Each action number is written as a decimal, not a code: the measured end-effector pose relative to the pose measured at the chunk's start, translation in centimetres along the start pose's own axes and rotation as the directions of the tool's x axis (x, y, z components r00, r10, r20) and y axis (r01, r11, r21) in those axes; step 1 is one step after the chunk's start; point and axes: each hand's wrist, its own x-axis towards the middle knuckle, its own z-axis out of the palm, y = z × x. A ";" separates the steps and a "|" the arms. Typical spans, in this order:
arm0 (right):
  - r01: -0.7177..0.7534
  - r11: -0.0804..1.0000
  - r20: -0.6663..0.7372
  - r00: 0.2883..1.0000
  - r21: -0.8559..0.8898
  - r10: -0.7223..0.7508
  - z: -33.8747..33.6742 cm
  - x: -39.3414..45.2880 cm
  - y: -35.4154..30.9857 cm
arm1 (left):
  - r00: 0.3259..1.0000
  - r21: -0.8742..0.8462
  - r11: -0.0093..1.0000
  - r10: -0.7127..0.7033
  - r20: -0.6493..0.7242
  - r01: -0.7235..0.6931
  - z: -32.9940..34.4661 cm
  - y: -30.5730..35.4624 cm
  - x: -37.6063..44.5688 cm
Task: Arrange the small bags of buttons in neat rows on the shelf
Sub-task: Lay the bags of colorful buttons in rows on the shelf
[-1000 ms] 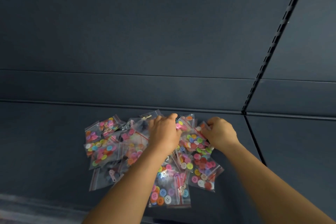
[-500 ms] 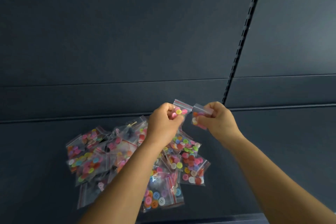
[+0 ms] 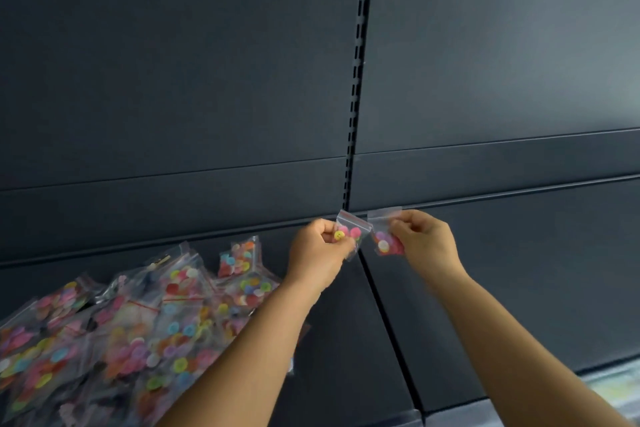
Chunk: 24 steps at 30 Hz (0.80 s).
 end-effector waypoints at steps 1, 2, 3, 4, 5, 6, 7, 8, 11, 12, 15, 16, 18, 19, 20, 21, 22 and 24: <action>0.006 0.999 -0.012 1.000 -0.039 -0.007 -0.8 0.8 0.4 | 1.000 -0.006 1.000 -0.006 0.001 0.006 1.1 0.1 0.3; 0.007 0.997 -0.018 1.000 -0.080 -0.009 -1.5 1.5 0.8 | 1.000 0.001 1.000 -0.009 0.001 0.009 2.1 0.2 0.5; 0.006 0.993 -0.024 1.000 -0.119 -0.009 -2.2 2.3 1.3 | 1.000 0.021 1.000 -0.009 -0.005 0.009 3.2 0.2 0.7; 0.008 0.987 -0.028 1.000 -0.161 -0.012 -2.8 3.0 1.7 | 1.000 0.045 0.999 -0.009 -0.021 0.010 4.2 0.3 0.9; 0.010 0.980 -0.029 0.999 -0.196 -0.016 -3.3 3.6 2.2 | 0.999 0.066 0.998 -0.010 -0.041 0.013 5.2 0.3 1.1; 0.012 0.976 -0.026 0.999 -0.218 -0.018 -3.7 4.3 2.6 | 0.998 0.079 0.997 -0.013 -0.059 0.018 6.1 0.4 1.3; 0.014 0.974 -0.023 1.000 -0.227 -0.020 -4.0 4.9 3.0 | 0.997 0.084 0.996 -0.016 -0.073 0.023 7.0 0.4 1.6; 0.020 0.971 -0.017 1.000 -0.236 -0.025 -4.2 5.4 3.3 | 0.996 0.088 0.996 -0.016 -0.088 0.024 7.8 0.4 1.8; 0.044 0.958 0.015 0.999 -0.283 -0.042 -4.2 7.0 4.2 | 0.990 0.155 0.988 0.040 -0.136 -0.019 9.5 0.4 2.5; 0.048 0.958 0.026 0.999 -0.284 -0.042 -4.1 7.4 4.4 | 0.986 0.203 0.978 0.068 -0.150 -0.037 9.9 0.4 2.7; 0.062 0.945 0.074 0.996 -0.322 -0.040 -3.7 8.0 4.7 | 0.976 0.340 0.939 0.111 -0.185 -0.043 10.7 0.8 3.0; 0.077 0.936 0.093 0.995 -0.344 -0.047 -3.7 8.1 4.7 | 0.975 0.396 0.918 0.115 -0.188 -0.032 10.8 0.9 3.1; 0.140 0.898 0.121 0.988 -0.416 -0.098 -3.7 8.2 4.9 | 0.973 0.562 0.827 0.140 -0.185 -0.012 10.8 0.8 3.0; 0.187 0.868 0.135 0.981 -0.459 -0.140 -3.8 8.1 5.1 | 0.970 0.648 0.761 0.175 -0.169 -0.025 10.7 0.7 2.8; 0.239 0.829 0.152 0.970 -0.506 -0.187 -4.0 7.9 5.2 | 0.967 0.712 0.700 0.219 -0.133 -0.061 10.5 0.6 2.6; 0.299 0.783 0.172 0.954 -0.546 -0.244 -4.2 7.6 5.2 | 0.962 0.755 0.645 0.264 -0.074 -0.119 10.1 0.5 2.4; 0.362 0.737 0.197 0.932 -0.571 -0.305 -4.4 7.2 5.2 | 0.956 0.784 0.592 0.293 0.007 -0.187 9.8 0.3 2.2; 0.472 0.641 0.291 0.881 -0.606 -0.373 -4.7 6.6 5.2 | 0.942 0.797 0.517 0.280 0.187 -0.312 8.9 -0.1 1.8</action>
